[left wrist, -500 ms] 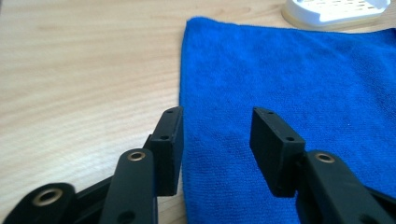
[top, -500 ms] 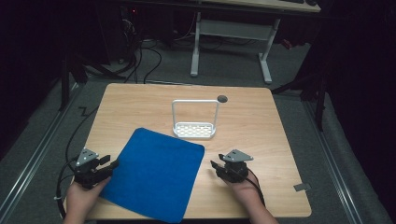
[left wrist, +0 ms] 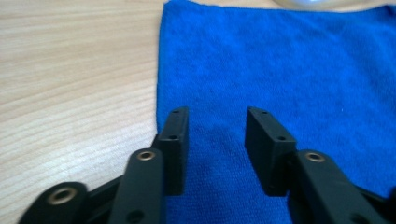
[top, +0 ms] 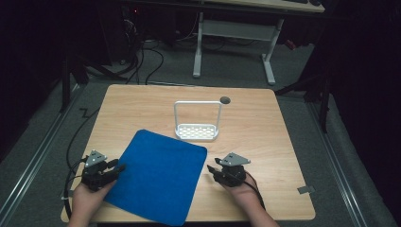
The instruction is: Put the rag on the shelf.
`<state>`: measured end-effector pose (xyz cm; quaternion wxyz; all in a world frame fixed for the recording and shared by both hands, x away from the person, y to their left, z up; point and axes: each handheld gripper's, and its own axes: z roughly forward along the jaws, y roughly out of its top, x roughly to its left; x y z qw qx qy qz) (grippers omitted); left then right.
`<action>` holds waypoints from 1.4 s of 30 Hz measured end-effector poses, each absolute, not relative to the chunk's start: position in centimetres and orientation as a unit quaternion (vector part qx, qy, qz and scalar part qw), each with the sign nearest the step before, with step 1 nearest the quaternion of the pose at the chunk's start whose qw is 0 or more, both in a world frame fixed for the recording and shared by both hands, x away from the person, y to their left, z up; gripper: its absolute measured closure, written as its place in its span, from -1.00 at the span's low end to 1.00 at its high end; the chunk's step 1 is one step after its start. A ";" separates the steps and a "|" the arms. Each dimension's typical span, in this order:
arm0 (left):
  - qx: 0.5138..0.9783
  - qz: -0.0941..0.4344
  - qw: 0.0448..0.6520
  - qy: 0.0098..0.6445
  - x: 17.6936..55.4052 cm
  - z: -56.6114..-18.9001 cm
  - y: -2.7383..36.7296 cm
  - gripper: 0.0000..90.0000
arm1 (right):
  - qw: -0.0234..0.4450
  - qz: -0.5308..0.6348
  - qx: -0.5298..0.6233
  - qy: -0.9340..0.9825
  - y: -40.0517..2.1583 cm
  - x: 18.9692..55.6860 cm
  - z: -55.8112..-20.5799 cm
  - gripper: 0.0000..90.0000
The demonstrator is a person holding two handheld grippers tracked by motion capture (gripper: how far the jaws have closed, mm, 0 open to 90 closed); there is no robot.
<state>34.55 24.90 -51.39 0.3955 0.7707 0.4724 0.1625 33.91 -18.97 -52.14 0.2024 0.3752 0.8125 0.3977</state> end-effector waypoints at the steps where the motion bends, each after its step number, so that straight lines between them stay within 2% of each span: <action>1: 0.776 0.159 0.387 0.473 34.6 -51.5 24.9 0.52 | 0.200 0.399 0.372 0.814 -18.7 33.9 -52.2 0.29; 3: 0.779 0.149 0.378 0.477 34.6 -51.8 24.9 0.72 | 0.182 0.405 0.359 0.821 -17.6 33.9 -52.2 0.40; 5: 0.783 0.142 0.372 0.477 34.6 -52.2 24.9 0.83 | 0.165 0.412 0.347 0.826 -16.5 33.8 -52.2 0.63; 8: 0.794 0.142 0.357 0.471 34.3 -52.7 24.8 0.89 | 0.153 0.414 0.317 0.839 -14.7 33.5 -52.1 0.97; 9: 0.794 0.147 0.358 0.469 34.2 -52.8 24.8 0.90 | 0.150 0.412 0.304 0.846 -13.9 33.4 -52.1 1.00; 17: 0.792 0.143 0.367 0.467 33.8 -53.0 24.9 0.91 | 0.128 0.378 0.282 0.872 -12.0 33.4 -53.1 1.00; 21: 0.791 0.114 0.380 0.466 33.5 -53.0 24.6 0.90 | 0.131 0.375 0.291 0.870 -12.7 33.4 -53.1 1.00; 26: 0.812 0.109 0.371 0.436 32.7 -52.7 22.6 0.88 | 0.139 0.374 0.309 0.863 -14.7 33.0 -53.1 1.00; 39: 0.842 0.033 0.403 0.357 30.8 -53.0 16.6 0.85 | 0.172 0.348 0.371 0.844 -21.4 31.8 -52.7 1.00; 42: 0.851 0.033 0.403 0.335 30.3 -53.0 15.2 0.85 | 0.178 0.346 0.385 0.837 -22.9 31.7 -52.7 1.00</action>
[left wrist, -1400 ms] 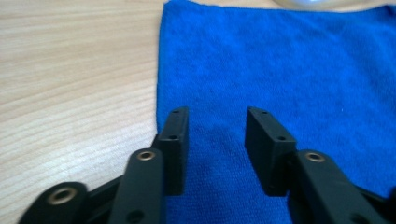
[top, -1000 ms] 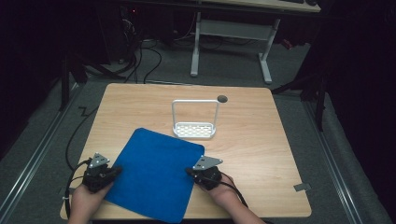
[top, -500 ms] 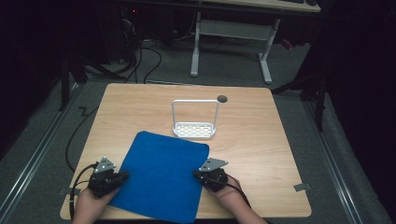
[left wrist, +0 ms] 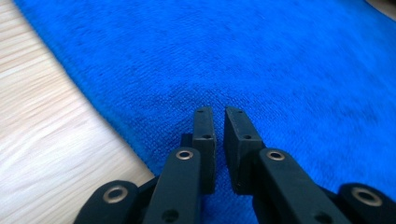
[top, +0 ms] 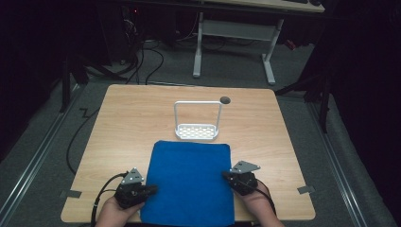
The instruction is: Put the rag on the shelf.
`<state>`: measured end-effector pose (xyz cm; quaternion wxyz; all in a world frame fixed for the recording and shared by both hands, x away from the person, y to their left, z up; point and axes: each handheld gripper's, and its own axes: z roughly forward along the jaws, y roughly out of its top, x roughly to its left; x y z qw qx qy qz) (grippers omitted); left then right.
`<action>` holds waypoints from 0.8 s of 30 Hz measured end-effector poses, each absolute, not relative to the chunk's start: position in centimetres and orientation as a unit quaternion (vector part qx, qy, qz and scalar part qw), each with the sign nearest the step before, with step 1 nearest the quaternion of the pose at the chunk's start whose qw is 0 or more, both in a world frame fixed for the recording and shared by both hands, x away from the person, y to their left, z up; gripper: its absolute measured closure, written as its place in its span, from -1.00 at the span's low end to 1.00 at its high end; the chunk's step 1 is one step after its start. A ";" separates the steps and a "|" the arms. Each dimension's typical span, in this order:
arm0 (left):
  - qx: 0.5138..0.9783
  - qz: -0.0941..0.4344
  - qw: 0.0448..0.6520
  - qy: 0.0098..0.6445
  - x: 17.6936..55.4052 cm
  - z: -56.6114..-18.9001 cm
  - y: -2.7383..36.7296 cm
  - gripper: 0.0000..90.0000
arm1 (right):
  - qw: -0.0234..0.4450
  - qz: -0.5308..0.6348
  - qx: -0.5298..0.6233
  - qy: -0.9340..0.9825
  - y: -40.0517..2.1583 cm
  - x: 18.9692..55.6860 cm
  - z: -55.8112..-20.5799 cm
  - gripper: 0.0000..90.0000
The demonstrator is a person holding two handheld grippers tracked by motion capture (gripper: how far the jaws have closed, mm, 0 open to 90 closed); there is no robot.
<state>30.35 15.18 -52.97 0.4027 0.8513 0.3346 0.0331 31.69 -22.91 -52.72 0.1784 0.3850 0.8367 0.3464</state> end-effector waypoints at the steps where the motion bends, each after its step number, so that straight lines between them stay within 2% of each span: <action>1: 0.853 0.034 0.402 0.331 30.3 -52.9 14.9 0.85 | 0.184 0.342 0.393 0.833 -23.8 31.6 -52.7 1.00; 5: 0.858 0.023 0.403 0.317 30.0 -52.9 14.2 0.85 | 0.192 0.338 0.405 0.828 -24.7 31.5 -52.7 1.00; 9: 0.855 0.015 0.407 0.321 30.2 -52.8 14.2 0.76 | 0.188 0.341 0.407 0.827 -24.8 31.7 -52.6 0.96; 13: 0.838 0.057 0.418 0.346 32.4 -52.5 14.3 0.62 | 0.193 0.366 0.413 0.811 -24.7 32.4 -52.3 0.92; 17: 0.824 0.103 0.415 0.372 35.1 -52.5 13.9 0.57 | 0.207 0.364 0.427 0.801 -24.4 34.2 -52.3 0.92; 20: 0.818 0.099 0.406 0.394 36.3 -52.9 13.5 0.61 | 0.204 0.357 0.440 0.798 -24.4 35.0 -52.7 0.92; 24: 0.824 0.108 0.396 0.391 36.1 -53.1 13.1 0.62 | 0.203 0.349 0.441 0.802 -24.6 35.0 -53.0 0.92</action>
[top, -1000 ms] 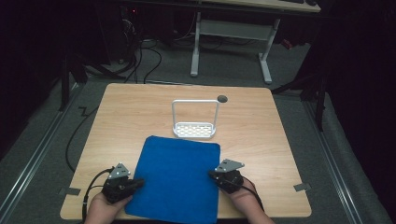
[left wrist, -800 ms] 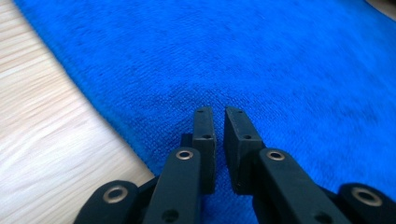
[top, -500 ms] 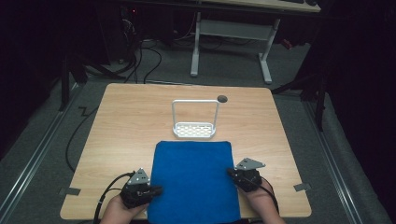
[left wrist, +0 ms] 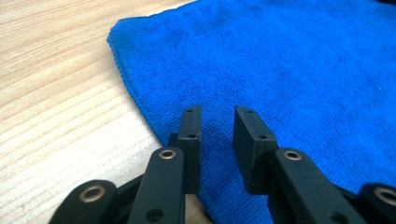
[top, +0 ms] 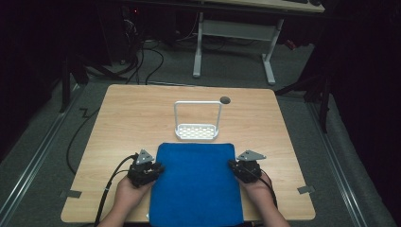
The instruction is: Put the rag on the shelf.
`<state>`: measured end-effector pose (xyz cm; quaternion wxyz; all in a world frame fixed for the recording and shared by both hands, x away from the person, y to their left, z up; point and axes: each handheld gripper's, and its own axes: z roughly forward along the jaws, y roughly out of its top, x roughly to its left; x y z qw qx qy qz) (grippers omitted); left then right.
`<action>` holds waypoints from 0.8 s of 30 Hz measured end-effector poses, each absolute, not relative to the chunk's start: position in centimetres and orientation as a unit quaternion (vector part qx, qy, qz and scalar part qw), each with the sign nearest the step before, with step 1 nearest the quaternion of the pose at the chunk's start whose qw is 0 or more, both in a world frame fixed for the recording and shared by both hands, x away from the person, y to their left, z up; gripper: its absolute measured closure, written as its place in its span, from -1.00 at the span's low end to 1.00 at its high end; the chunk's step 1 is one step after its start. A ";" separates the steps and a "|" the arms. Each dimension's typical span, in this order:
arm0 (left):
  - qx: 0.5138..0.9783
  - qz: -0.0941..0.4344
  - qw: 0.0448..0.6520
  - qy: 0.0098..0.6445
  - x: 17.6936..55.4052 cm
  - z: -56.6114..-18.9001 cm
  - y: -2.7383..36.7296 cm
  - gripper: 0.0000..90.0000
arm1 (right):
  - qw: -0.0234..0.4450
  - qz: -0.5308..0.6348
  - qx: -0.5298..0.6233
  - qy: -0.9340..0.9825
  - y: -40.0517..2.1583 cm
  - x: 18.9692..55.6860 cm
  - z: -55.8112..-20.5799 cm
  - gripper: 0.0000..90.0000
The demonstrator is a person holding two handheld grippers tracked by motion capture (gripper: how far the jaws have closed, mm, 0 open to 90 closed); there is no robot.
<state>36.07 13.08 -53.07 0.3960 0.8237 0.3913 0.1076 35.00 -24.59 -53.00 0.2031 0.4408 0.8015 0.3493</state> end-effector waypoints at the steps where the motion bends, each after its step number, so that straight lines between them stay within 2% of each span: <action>1: 0.823 0.105 0.397 0.392 36.0 -53.1 13.1 0.62 | 0.206 0.349 0.439 0.802 -24.6 34.8 -53.0 0.92; 8: 0.832 0.112 0.398 0.370 34.1 -53.2 13.3 0.62 | 0.204 0.351 0.437 0.803 -24.7 34.2 -53.0 0.92; 24: 0.832 0.073 0.408 0.367 30.2 -53.1 14.6 0.64 | 0.176 0.351 0.431 0.813 -24.6 30.3 -52.7 0.91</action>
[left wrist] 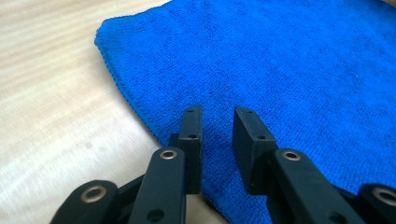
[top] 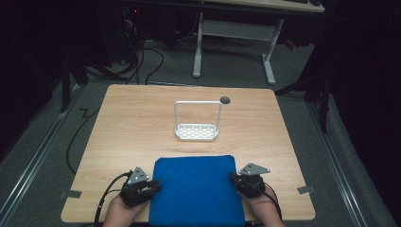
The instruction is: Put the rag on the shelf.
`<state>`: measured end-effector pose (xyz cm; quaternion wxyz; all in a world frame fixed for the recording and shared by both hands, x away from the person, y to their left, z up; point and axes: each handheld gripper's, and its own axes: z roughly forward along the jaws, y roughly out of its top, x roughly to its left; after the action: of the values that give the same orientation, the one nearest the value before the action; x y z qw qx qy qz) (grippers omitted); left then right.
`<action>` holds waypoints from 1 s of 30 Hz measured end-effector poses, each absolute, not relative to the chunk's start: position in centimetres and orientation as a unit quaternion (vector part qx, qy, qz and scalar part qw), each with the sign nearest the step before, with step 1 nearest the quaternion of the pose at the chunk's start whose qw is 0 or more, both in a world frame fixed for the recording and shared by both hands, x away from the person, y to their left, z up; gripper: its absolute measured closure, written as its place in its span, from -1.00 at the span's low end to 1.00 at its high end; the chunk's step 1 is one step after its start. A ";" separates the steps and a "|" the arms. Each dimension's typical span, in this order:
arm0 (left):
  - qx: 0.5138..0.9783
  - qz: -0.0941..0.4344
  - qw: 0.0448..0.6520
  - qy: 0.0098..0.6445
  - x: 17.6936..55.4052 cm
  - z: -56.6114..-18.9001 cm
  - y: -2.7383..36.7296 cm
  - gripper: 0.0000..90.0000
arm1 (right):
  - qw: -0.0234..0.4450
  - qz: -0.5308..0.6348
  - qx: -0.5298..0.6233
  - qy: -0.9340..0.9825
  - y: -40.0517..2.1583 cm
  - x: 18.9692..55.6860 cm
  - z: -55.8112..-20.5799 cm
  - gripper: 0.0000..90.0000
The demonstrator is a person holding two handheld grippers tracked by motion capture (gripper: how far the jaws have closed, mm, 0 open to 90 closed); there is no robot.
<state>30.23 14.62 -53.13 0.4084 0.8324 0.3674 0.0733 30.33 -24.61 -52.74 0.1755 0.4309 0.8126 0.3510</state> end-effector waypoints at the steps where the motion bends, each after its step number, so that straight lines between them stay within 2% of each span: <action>1: 0.833 0.072 0.408 0.367 30.0 -53.1 14.7 0.64 | 0.174 0.351 0.429 0.814 -24.7 30.0 -52.7 0.91; 7: 0.838 0.070 0.404 0.360 29.3 -53.0 14.7 0.64 | 0.170 0.350 0.422 0.819 -24.9 28.3 -52.7 0.91; 12: 0.834 0.068 0.408 0.365 29.8 -53.0 14.7 0.62 | 0.171 0.358 0.418 0.817 -25.0 28.3 -52.6 0.84; 20: 0.798 0.100 0.426 0.414 32.8 -52.7 15.8 0.37 | 0.176 0.382 0.434 0.797 -26.0 28.8 -52.4 0.71; 25: 0.779 0.099 0.429 0.447 35.2 -52.8 15.6 0.22 | 0.181 0.382 0.437 0.794 -26.1 29.0 -52.5 0.63; 28: 0.778 0.098 0.421 0.457 36.4 -53.3 14.9 0.26 | 0.182 0.382 0.443 0.790 -26.1 29.0 -52.5 0.62; 30: 0.779 0.098 0.421 0.455 36.8 -53.4 14.5 0.37 | 0.186 0.382 0.446 0.788 -26.2 29.1 -52.5 0.60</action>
<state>36.82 14.52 -53.43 0.4208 0.7787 0.4549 0.0984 29.06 -26.19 -52.50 0.1864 0.4457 0.7879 0.3819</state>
